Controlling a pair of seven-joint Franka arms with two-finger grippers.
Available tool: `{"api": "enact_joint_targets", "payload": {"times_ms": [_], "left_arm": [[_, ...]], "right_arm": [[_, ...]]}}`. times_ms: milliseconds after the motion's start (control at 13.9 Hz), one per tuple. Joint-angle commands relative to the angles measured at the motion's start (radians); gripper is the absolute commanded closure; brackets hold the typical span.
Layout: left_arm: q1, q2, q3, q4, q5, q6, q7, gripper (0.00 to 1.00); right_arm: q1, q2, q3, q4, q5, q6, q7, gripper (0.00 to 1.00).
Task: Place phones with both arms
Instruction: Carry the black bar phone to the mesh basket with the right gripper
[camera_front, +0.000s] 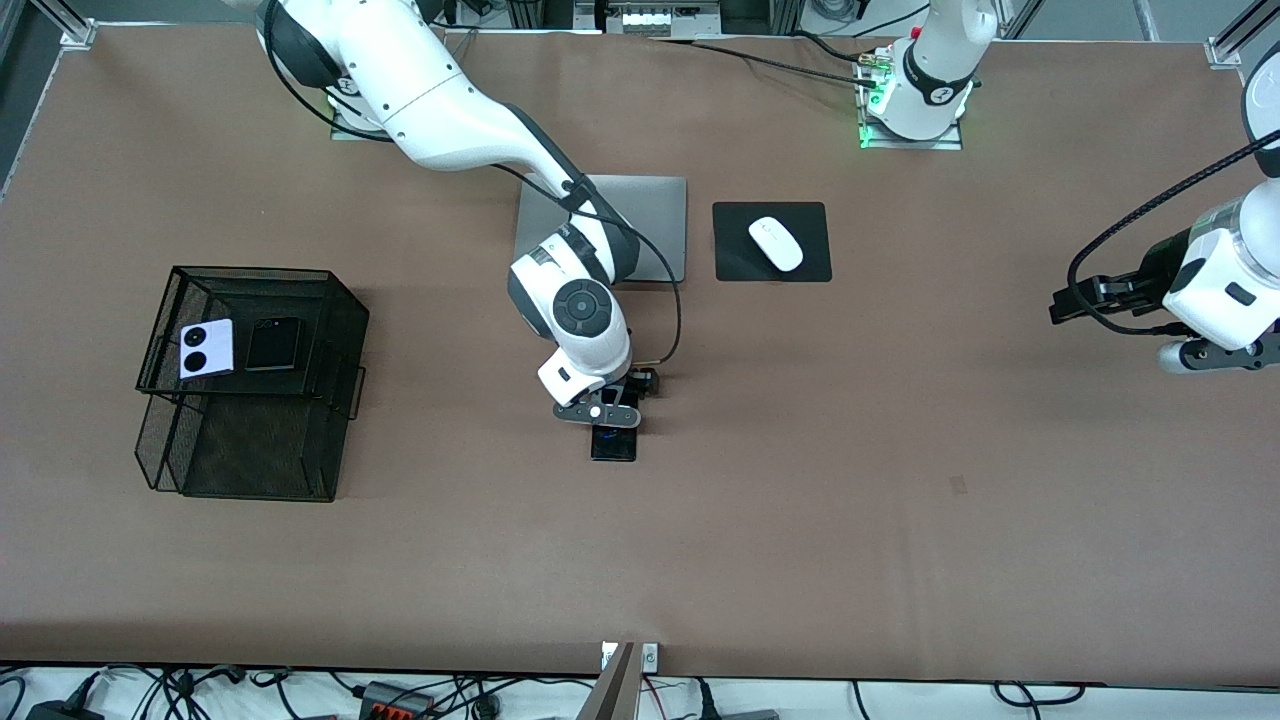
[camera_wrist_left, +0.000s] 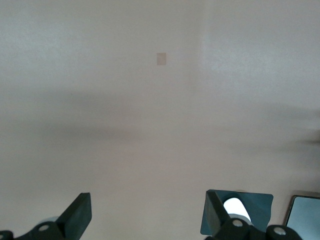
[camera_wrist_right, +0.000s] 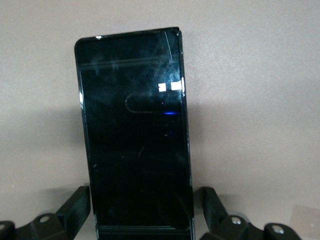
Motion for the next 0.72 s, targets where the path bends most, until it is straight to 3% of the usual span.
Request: {"api": "enact_joint_targets", "payload": {"times_ms": [0, 144, 287, 646], "left_arm": [[-0.002, -0.022, -0.006, -0.018, 0.019, -0.001, 0.016, 0.0], [0.001, -0.022, -0.008, -0.016, 0.019, -0.001, 0.016, 0.0], [0.001, -0.022, -0.011, -0.015, 0.019, -0.001, 0.015, 0.0], [-0.003, -0.021, -0.014, 0.002, 0.02, -0.013, 0.015, 0.0]], "right_arm": [[0.008, 0.024, -0.005, 0.034, -0.013, 0.006, 0.0, 0.13], [0.008, 0.024, -0.005, 0.034, -0.013, 0.006, -0.012, 0.41], [0.006, 0.023, -0.005, 0.034, -0.013, 0.006, -0.012, 0.56], [-0.002, -0.014, -0.006, 0.048, -0.012, -0.011, -0.006, 0.58]]}}
